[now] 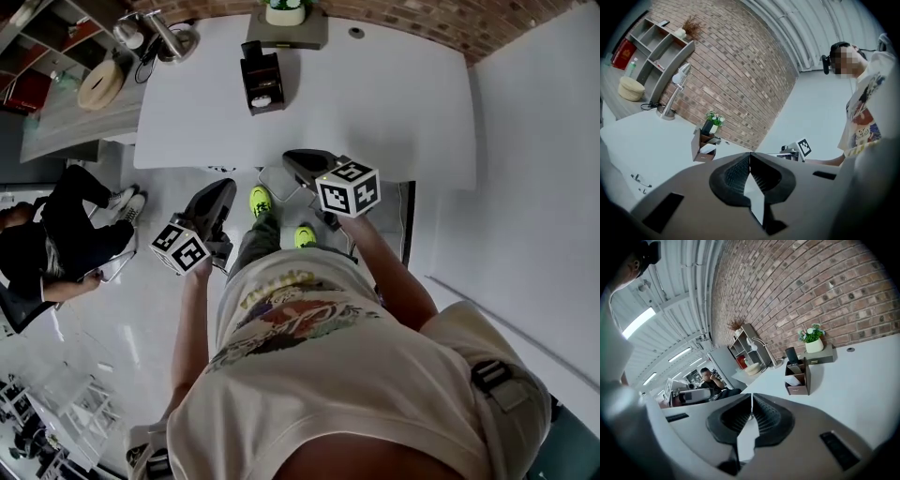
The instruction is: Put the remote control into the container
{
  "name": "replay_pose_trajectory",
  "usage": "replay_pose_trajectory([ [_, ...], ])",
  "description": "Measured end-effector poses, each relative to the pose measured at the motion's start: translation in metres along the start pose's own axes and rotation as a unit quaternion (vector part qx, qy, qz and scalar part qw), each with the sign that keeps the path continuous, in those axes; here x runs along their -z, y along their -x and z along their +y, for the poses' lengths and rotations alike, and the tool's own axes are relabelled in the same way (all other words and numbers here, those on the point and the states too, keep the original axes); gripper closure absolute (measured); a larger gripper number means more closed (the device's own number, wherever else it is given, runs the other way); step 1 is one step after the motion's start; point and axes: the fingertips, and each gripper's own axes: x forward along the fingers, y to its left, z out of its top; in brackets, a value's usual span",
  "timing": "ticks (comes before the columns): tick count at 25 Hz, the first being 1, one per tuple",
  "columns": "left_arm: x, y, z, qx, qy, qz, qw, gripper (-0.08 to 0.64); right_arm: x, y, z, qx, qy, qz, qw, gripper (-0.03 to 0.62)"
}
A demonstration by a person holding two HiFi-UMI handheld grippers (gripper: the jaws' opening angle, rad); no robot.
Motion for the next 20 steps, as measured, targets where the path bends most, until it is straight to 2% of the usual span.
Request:
replay_pose_trajectory([
  [4,0.021,0.024,-0.027,-0.023,0.016,-0.007,0.9996,0.554,0.005,0.022,0.015,0.0,0.035,-0.01,0.999,0.58],
  [9,0.041,0.03,-0.051,-0.022,0.024,-0.006,0.9995,0.554,0.01,0.045,0.027,0.0,0.052,-0.024,0.998,0.581],
  [20,0.046,0.004,-0.092,0.046,-0.009,0.014,0.9988,0.554,0.013,0.055,0.054,0.006,0.075,-0.042,0.996,0.581],
])
